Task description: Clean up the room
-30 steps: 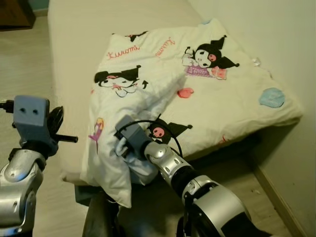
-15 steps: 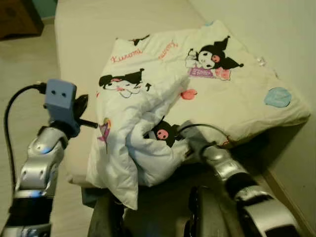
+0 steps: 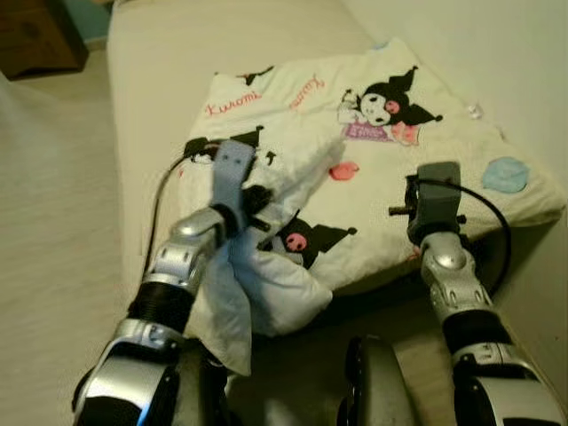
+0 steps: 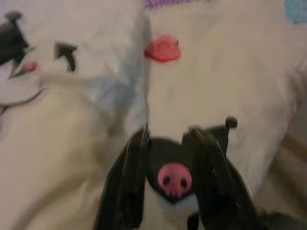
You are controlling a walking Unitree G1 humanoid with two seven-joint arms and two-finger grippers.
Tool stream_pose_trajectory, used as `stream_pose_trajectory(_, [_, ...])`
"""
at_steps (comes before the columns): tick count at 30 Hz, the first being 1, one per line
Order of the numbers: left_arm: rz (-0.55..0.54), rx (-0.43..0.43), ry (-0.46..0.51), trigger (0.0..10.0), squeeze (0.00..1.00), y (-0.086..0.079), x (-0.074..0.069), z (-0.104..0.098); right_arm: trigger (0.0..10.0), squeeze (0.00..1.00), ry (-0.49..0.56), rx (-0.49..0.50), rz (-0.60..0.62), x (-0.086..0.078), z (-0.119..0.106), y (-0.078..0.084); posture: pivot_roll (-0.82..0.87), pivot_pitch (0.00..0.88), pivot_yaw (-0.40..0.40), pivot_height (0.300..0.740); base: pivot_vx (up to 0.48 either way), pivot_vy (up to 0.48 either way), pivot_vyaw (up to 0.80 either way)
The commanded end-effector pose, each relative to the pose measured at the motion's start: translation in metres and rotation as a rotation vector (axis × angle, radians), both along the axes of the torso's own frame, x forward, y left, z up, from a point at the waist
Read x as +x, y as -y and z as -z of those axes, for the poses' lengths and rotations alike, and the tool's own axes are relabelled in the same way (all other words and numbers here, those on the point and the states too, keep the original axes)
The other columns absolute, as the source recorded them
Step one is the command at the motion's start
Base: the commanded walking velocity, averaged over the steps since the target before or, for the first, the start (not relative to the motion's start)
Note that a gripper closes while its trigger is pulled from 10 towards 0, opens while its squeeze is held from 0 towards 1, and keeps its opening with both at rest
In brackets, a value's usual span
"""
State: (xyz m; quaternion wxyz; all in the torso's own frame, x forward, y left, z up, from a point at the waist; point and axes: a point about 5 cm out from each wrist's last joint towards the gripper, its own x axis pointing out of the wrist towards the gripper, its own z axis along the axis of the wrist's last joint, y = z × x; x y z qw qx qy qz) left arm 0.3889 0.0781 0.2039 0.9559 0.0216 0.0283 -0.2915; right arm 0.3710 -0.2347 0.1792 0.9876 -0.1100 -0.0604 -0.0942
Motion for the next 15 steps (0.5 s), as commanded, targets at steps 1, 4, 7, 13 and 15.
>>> stream_pose_trajectory(1, [0.025,0.067,-0.051,10.0,1.00,0.006,0.000,0.013,10.0,0.00,-0.038,0.033,0.014,-0.006,0.013,0.001,0.01,0.288,0.113,0.572,0.000,0.000,0.00])
stream_pose_trajectory(4, [0.046,0.106,-0.057,10.0,1.00,0.013,0.002,0.012,10.0,0.00,-0.037,0.043,0.016,-0.008,0.016,0.000,0.01,0.291,0.114,0.572,0.000,0.000,0.00])
stream_pose_trajectory(7, [0.054,0.254,-0.014,10.0,1.00,0.018,0.005,0.011,10.0,0.00,-0.039,0.060,0.020,-0.009,0.019,0.000,0.02,0.299,0.115,0.572,0.000,0.000,0.00])
stream_pose_trajectory(13, [0.030,0.450,0.124,10.0,1.00,0.023,0.010,-0.003,10.0,0.00,-0.045,0.076,0.021,-0.009,0.020,0.001,0.02,0.301,0.108,0.572,0.000,0.000,0.00])
stream_pose_trajectory(15, [0.029,0.514,0.177,10.0,1.00,0.028,0.010,-0.007,10.0,0.00,-0.051,0.082,0.021,-0.009,0.021,0.002,0.02,0.301,0.108,0.572,0.000,0.000,0.00])
